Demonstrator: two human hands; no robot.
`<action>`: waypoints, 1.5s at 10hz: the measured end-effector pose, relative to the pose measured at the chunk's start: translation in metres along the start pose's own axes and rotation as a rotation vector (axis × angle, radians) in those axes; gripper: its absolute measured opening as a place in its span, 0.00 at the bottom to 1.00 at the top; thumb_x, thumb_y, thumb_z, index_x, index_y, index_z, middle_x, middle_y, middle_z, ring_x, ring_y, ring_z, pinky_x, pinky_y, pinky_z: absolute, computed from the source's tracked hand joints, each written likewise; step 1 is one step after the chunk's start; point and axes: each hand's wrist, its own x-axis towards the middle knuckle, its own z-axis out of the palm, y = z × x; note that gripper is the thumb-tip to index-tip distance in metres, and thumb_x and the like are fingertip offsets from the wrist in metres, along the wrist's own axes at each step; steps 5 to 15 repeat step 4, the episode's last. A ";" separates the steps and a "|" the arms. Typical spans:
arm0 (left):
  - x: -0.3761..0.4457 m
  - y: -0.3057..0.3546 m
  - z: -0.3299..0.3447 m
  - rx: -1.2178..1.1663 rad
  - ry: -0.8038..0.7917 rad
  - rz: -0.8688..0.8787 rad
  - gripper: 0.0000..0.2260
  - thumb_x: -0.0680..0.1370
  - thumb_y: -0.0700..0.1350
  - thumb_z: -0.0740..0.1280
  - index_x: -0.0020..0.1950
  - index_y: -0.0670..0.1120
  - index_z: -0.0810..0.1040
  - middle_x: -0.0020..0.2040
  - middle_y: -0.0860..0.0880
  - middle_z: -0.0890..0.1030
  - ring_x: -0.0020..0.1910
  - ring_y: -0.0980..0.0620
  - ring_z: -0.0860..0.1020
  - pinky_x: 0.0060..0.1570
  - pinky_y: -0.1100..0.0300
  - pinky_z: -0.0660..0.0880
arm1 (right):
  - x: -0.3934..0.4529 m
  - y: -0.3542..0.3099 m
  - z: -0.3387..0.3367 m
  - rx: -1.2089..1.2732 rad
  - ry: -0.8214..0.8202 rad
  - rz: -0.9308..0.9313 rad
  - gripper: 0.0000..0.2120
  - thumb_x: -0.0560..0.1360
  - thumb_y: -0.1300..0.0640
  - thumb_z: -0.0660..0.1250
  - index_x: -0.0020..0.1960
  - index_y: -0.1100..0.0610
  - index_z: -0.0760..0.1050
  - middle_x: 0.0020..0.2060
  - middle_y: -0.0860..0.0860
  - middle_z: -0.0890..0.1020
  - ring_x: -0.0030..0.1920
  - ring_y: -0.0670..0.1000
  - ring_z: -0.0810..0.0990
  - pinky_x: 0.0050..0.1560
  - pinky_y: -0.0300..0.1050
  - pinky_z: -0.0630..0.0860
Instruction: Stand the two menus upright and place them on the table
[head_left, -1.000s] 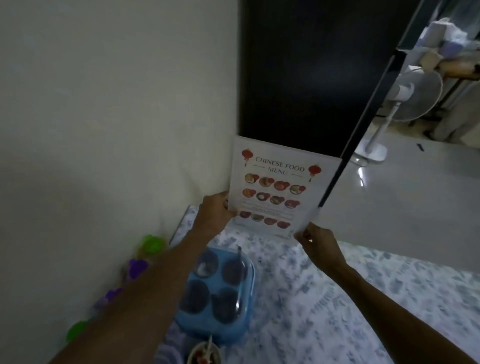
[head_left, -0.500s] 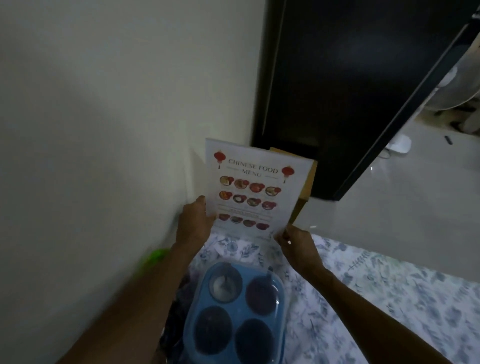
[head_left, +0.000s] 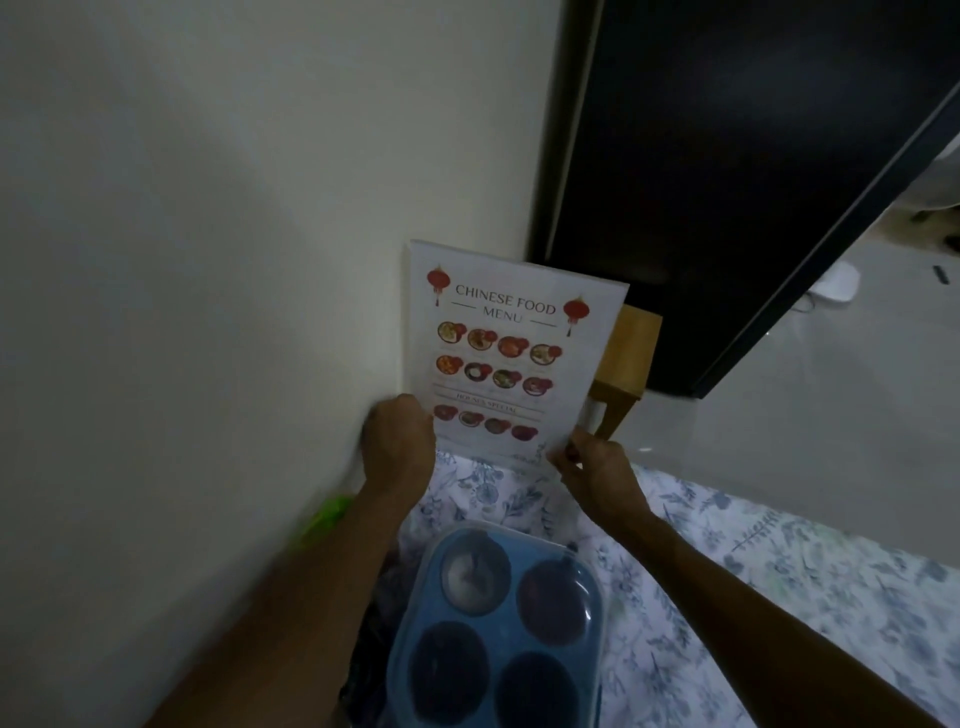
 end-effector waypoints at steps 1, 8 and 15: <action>0.002 0.001 -0.005 -0.011 0.008 -0.016 0.09 0.79 0.42 0.68 0.48 0.36 0.81 0.46 0.38 0.84 0.43 0.42 0.84 0.34 0.60 0.72 | 0.004 -0.004 0.008 -0.012 -0.009 0.026 0.15 0.80 0.58 0.66 0.66 0.58 0.74 0.63 0.57 0.81 0.60 0.59 0.82 0.60 0.55 0.81; 0.004 0.003 -0.005 -0.017 0.016 -0.018 0.07 0.79 0.42 0.68 0.50 0.38 0.80 0.48 0.40 0.84 0.43 0.43 0.84 0.36 0.59 0.77 | 0.000 -0.010 0.009 0.015 0.020 0.058 0.15 0.80 0.58 0.66 0.66 0.58 0.74 0.62 0.57 0.81 0.61 0.58 0.81 0.60 0.52 0.79; 0.004 0.003 -0.005 -0.017 0.016 -0.018 0.07 0.79 0.42 0.68 0.50 0.38 0.80 0.48 0.40 0.84 0.43 0.43 0.84 0.36 0.59 0.77 | 0.000 -0.010 0.009 0.015 0.020 0.058 0.15 0.80 0.58 0.66 0.66 0.58 0.74 0.62 0.57 0.81 0.61 0.58 0.81 0.60 0.52 0.79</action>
